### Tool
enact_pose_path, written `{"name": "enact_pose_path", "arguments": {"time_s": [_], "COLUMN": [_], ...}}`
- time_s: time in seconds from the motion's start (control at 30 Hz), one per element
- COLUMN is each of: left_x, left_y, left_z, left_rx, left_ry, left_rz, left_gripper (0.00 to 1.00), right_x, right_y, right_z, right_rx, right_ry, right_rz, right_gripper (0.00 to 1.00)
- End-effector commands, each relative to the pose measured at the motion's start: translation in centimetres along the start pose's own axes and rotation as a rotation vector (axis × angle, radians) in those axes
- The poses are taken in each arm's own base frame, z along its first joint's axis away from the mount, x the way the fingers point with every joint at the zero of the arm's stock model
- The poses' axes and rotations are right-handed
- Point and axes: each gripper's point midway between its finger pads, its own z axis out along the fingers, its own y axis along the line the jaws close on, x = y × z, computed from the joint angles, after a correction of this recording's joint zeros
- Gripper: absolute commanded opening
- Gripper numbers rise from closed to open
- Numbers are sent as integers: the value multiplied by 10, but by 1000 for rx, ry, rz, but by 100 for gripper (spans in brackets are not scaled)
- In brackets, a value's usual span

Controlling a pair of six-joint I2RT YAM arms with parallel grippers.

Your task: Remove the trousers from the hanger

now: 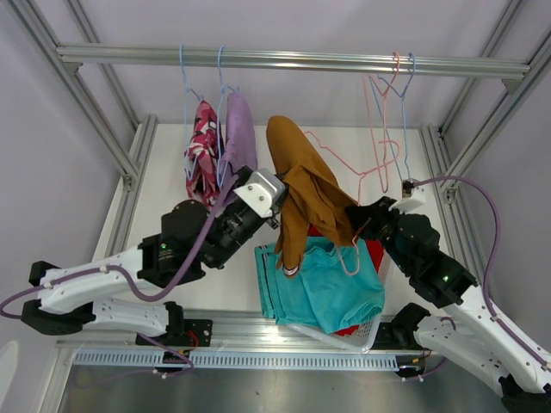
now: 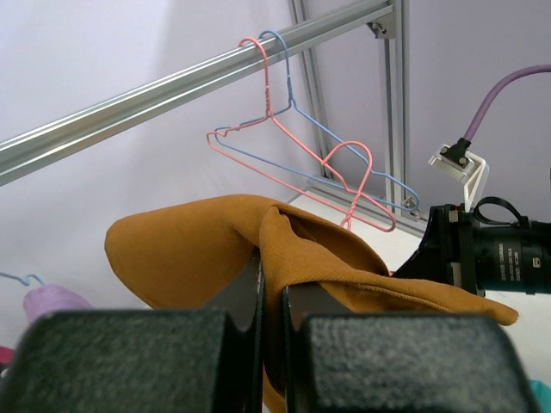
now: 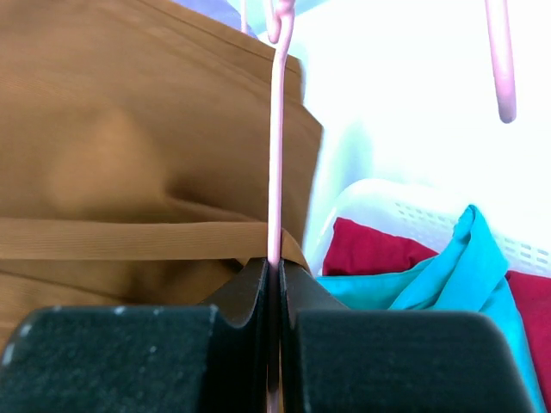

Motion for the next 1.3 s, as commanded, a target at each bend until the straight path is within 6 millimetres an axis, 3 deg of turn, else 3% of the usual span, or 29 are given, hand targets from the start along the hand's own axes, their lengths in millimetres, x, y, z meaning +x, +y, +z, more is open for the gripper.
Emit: {"name": "enact_pose_path", "arguments": {"time_s": [0.0, 0.17, 0.4, 0.87, 1.17, 1.27], "left_x": [-91, -81, -87, -99, -109, -110], "left_y": [51, 52, 83, 121, 147, 154], "left_z": [-32, -47, -76, -109, -127, -130], "left_rx": [-77, -60, -122, -172, -233, -254], "left_ry": [-238, -219, -241, -256, -283, -276], "left_rz": [-174, -197, -243, -278, -272, -261], "left_gripper": [1, 1, 1, 1, 1, 1], "right_x": [-7, -18, -18, 9, 34, 38], "right_y": [-7, -8, -15, -45, -80, -82], "right_z": [3, -2, -9, -8, 3, 3], "right_rx": [38, 57, 70, 123, 198, 181], "right_ry": [-38, -54, -41, 7, 33, 44], "right_rz": [-6, -34, -43, -66, -95, -98], "right_gripper": [0, 0, 0, 0, 0, 0]}}
